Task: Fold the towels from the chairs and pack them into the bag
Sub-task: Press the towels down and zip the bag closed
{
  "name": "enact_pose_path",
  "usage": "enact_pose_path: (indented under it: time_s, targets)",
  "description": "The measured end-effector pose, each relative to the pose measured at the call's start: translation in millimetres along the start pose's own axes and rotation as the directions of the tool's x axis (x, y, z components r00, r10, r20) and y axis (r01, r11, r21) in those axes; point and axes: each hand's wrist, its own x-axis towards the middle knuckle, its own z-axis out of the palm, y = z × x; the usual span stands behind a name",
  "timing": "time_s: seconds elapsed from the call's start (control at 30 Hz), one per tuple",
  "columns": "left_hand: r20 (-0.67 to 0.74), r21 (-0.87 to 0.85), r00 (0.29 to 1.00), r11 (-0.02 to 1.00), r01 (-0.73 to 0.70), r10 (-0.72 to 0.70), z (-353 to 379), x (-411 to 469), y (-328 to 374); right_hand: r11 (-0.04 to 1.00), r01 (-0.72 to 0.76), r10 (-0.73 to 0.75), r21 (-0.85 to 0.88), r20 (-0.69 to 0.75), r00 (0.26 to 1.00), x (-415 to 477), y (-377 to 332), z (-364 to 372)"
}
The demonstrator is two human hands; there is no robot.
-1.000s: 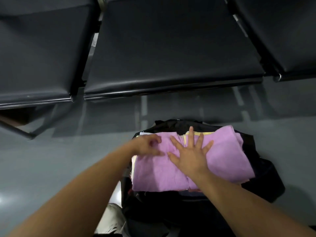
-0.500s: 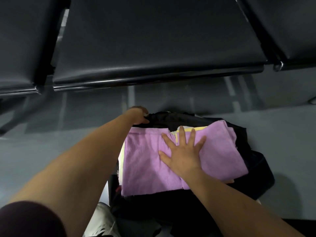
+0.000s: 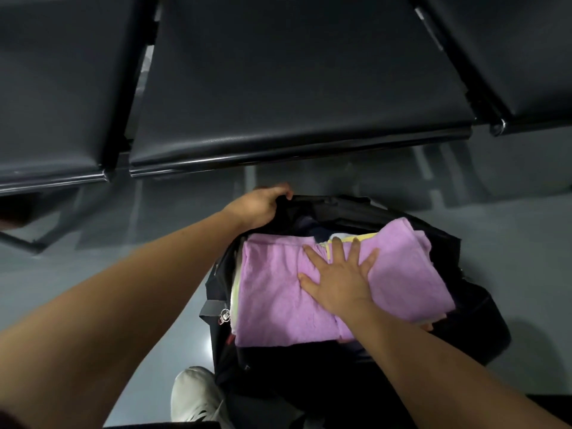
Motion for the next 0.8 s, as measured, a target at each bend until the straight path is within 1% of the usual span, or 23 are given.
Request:
enact_pose_path:
  time_s: [0.1,0.17,0.2,0.27,0.37,0.4,0.43,0.47,0.5,0.57,0.67,0.73,0.8]
  targets:
    - [0.071,0.181,0.997,0.982,-0.051,0.039,5.8,-9.4,2.4,1.0,-0.003,0.003,-0.005,0.015,1.0,-3.9,1.7,-3.1]
    - [0.15,0.339,0.988,0.938,-0.072,0.021,7.7,-12.5,1.6,1.0,-0.001,0.0,0.006,0.017,1.0,-4.6,2.9,-3.8]
    - [0.167,0.402,0.986,0.911,-0.09,0.023,9.2,-11.7,1.6,1.0,0.001,-0.001,0.009,0.019,1.0,-4.9,3.4,-4.0]
    - [0.122,0.516,0.991,0.849,-0.118,0.063,12.5,-9.0,2.1,1.0,0.005,-0.006,0.01,0.025,1.0,-4.3,3.0,-3.2]
    - [0.046,0.683,0.98,0.71,-0.171,0.192,16.1,-3.2,4.4,1.0,0.005,-0.005,0.021,0.018,1.0,-2.5,1.7,-1.6]
    - [0.023,0.712,0.969,0.676,-0.189,0.248,17.6,-0.5,4.4,1.0,0.003,-0.004,0.03,0.012,1.0,-2.0,1.5,-1.1]
    - [-0.003,0.715,0.953,0.667,-0.21,0.303,19.0,2.5,5.7,0.999,0.005,-0.005,0.035,0.007,1.0,-1.4,1.6,-0.5]
    - [-0.018,0.696,0.941,0.68,-0.23,0.337,20.4,5.2,6.8,0.999,0.007,-0.008,0.038,0.004,1.0,-1.1,2.0,0.4]
    - [-0.019,0.655,0.944,0.717,-0.237,0.329,21.2,8.1,8.6,0.999,0.009,-0.009,0.039,0.002,1.0,-0.3,2.7,1.1]
    - [-0.034,0.556,0.978,0.817,-0.153,0.206,20.8,11.8,12.8,0.999,0.008,-0.008,0.041,0.0,1.0,1.7,3.1,1.5]
    - [-0.052,0.414,0.996,0.909,-0.045,0.073,18.9,17.3,16.9,0.999,0.007,-0.007,0.045,-0.003,1.0,5.8,2.0,1.4]
    - [-0.022,0.28,1.0,0.96,-0.012,0.019,22.5,18.2,20.2,0.999,0.011,-0.01,0.045,-0.005,1.0,5.8,1.7,1.5]
    - [0.013,0.195,1.0,0.981,-0.025,0.022,27.7,15.1,24.2,0.999,0.011,-0.011,0.044,-0.004,1.0,5.7,1.8,2.2]
